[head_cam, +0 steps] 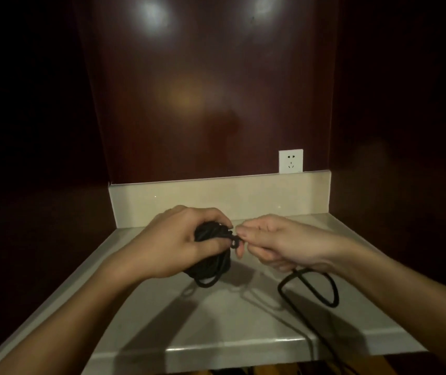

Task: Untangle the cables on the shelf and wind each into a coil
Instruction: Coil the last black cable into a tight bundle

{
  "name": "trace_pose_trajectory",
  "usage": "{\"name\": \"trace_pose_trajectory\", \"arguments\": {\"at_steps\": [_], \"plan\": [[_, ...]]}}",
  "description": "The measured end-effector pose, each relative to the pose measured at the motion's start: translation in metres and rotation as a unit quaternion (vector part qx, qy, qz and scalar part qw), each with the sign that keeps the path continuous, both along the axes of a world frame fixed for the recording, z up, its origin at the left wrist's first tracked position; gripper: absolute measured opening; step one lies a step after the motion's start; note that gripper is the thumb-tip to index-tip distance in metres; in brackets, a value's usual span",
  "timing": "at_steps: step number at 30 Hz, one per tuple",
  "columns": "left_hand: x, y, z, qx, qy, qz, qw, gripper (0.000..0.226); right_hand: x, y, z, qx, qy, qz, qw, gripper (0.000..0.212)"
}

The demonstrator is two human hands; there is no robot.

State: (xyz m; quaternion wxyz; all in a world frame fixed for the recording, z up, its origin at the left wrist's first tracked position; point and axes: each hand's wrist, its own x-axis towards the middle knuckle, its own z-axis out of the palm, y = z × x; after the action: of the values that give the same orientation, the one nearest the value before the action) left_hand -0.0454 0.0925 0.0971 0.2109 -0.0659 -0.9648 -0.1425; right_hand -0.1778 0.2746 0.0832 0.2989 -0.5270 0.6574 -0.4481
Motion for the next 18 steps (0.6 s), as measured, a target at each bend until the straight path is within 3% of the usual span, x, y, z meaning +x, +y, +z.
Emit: {"name": "trace_pose_trajectory", "arguments": {"at_steps": [3,6,8,9,10,12,13,16,18], "plan": [[0.003,0.007,-0.005,-0.118,0.051,0.018,0.992,0.036,0.001,-0.001,-0.013,0.021,-0.033,-0.028,0.999,0.033],[0.006,0.013,-0.004,-0.181,0.102,-0.003,0.978,0.035,0.002,0.002,-0.012,0.042,-0.06,-0.022,0.997,0.037],[0.005,0.011,-0.002,-0.167,0.097,-0.006,0.981,0.036,0.006,0.003,-0.009,0.025,-0.017,-0.044,0.999,0.04],[0.004,0.01,0.0,-0.138,0.089,0.0,0.986,0.038,0.01,0.003,-0.011,-0.004,0.051,-0.073,0.996,0.039],[0.004,0.009,0.001,-0.101,0.081,0.008,0.992,0.039,0.015,0.003,-0.016,-0.052,0.159,-0.112,0.979,0.036],[0.003,0.008,0.003,-0.016,0.084,0.024,0.996,0.044,0.024,0.002,-0.035,-0.098,0.416,-0.196,0.883,0.015],[0.002,0.009,0.006,0.014,0.084,0.032,0.996,0.045,0.03,-0.001,-0.045,-0.088,0.497,-0.233,0.832,0.006],[-0.004,0.013,0.006,-0.007,0.086,0.091,0.992,0.045,0.037,-0.011,-0.051,-0.056,0.581,-0.297,0.755,0.01],[-0.008,0.015,0.0,-0.018,0.1,0.148,0.984,0.039,0.044,-0.018,-0.039,-0.002,0.598,-0.316,0.737,0.021]]}}
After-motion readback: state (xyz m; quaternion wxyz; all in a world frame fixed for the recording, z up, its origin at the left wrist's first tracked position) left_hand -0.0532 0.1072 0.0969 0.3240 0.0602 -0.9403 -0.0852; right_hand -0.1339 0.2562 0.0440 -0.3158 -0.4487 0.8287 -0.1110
